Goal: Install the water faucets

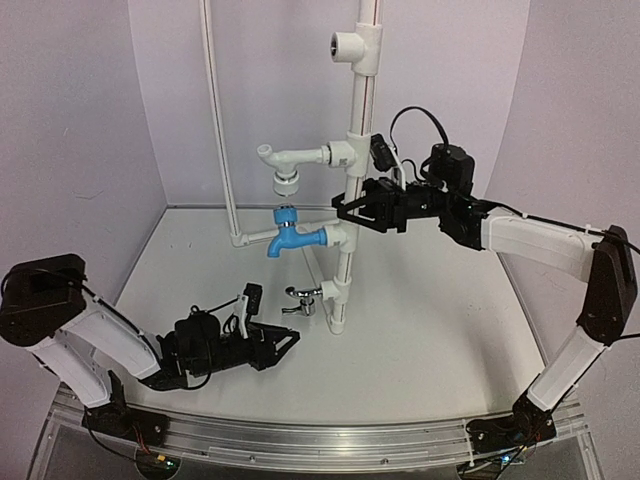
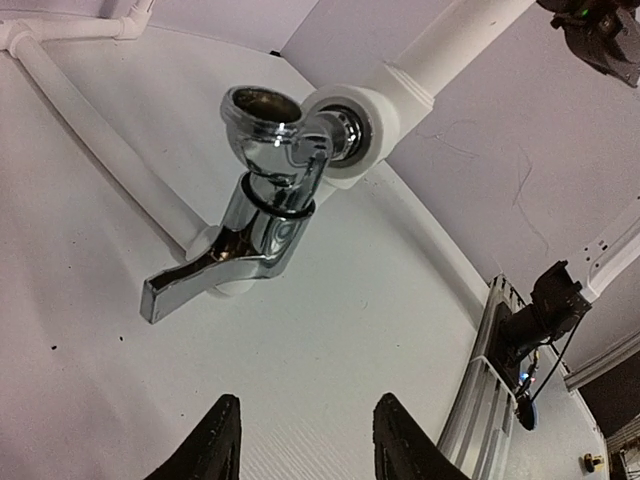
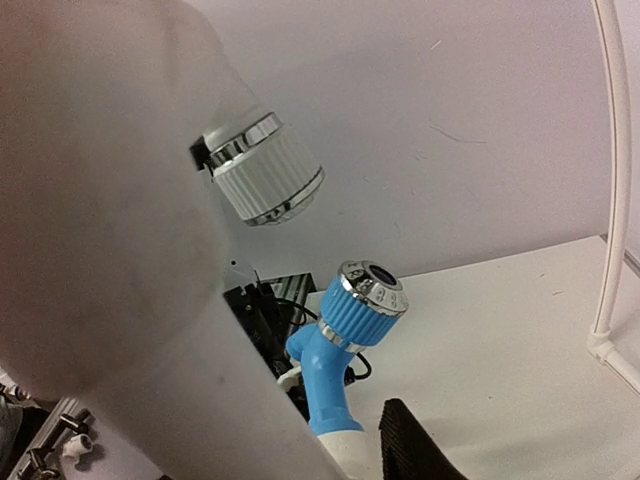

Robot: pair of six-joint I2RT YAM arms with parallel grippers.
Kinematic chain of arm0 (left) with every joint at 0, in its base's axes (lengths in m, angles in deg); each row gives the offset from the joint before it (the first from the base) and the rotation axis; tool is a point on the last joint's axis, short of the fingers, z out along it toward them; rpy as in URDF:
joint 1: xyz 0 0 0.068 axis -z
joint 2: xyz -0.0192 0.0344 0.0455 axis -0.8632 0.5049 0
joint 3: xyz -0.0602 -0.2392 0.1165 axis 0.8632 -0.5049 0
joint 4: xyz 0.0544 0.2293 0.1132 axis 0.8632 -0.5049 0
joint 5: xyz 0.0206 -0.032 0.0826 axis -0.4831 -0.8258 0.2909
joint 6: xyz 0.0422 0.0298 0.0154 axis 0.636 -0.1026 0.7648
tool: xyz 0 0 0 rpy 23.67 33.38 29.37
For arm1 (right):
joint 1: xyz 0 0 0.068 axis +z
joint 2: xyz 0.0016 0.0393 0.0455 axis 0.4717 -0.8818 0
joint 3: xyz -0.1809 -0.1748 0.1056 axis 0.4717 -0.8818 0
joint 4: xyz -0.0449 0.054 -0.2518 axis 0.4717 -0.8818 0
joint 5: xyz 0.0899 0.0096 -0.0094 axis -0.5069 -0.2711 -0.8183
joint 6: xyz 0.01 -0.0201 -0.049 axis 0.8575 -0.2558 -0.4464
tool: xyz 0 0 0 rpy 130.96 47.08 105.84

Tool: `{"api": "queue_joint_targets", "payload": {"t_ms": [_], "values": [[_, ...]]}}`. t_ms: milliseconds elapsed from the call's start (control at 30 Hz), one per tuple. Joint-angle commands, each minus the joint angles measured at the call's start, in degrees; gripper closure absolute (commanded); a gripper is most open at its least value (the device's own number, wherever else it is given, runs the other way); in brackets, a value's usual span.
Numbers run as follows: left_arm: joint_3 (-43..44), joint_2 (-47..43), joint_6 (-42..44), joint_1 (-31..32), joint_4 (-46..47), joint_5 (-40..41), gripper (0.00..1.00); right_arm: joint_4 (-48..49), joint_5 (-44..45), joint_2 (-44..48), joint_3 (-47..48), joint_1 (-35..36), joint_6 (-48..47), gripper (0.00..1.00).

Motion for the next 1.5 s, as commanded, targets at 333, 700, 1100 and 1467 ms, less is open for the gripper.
{"api": "queue_joint_targets", "payload": {"t_ms": [333,700,1100,1467], "values": [[8.85,19.26,-3.42,0.32,27.51,-0.82,0.72,1.23,2.62,0.55,-2.19,0.18,1.70,0.93],[8.58,17.56,-1.37,0.50,27.54,0.50,0.78,1.23,2.35,0.75,-3.36,0.23,2.35,1.00],[10.58,17.63,-0.82,0.40,27.60,4.76,0.85,1.23,1.42,1.40,-4.62,0.18,2.76,1.00],[12.02,19.59,-2.29,-1.01,27.62,10.50,0.95,1.23,0.72,1.78,-5.00,0.18,3.20,1.00]]}}
